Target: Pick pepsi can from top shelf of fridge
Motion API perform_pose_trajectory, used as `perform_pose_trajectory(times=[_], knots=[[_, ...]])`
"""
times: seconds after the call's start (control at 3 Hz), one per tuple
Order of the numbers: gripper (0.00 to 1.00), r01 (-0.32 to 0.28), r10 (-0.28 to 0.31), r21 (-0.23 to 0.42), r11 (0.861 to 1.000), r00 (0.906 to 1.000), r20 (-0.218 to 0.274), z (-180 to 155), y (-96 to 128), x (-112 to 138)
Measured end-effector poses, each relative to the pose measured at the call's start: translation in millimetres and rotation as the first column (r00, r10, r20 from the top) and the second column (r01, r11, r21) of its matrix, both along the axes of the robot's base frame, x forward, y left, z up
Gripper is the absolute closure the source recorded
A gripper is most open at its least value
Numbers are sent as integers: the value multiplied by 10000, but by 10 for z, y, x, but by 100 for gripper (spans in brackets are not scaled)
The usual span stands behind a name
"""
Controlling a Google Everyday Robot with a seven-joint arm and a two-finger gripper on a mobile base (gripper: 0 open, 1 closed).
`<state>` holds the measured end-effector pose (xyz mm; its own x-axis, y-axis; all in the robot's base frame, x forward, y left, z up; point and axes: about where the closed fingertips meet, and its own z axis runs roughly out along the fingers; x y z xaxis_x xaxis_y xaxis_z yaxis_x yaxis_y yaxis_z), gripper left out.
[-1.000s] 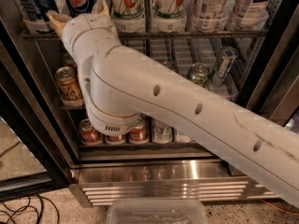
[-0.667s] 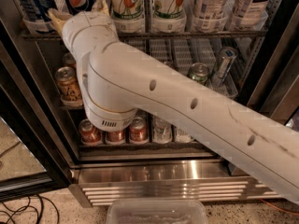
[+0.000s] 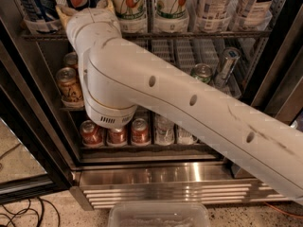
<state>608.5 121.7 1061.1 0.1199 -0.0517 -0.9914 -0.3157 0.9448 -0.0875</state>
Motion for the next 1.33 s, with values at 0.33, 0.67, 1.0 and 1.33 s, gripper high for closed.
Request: perform_pose_trajectory(times=[0.33, 0.67, 1.0, 1.33], knots=[[34, 5, -5, 2, 10000, 10000, 0, 11, -1, 1], [34, 283, -283, 116, 9995, 9996, 8, 35, -49, 107], [33, 415, -415, 150, 9990, 9991, 22, 68, -80, 154], [33, 557, -558, 148, 9983, 9984, 37, 91, -112, 211]])
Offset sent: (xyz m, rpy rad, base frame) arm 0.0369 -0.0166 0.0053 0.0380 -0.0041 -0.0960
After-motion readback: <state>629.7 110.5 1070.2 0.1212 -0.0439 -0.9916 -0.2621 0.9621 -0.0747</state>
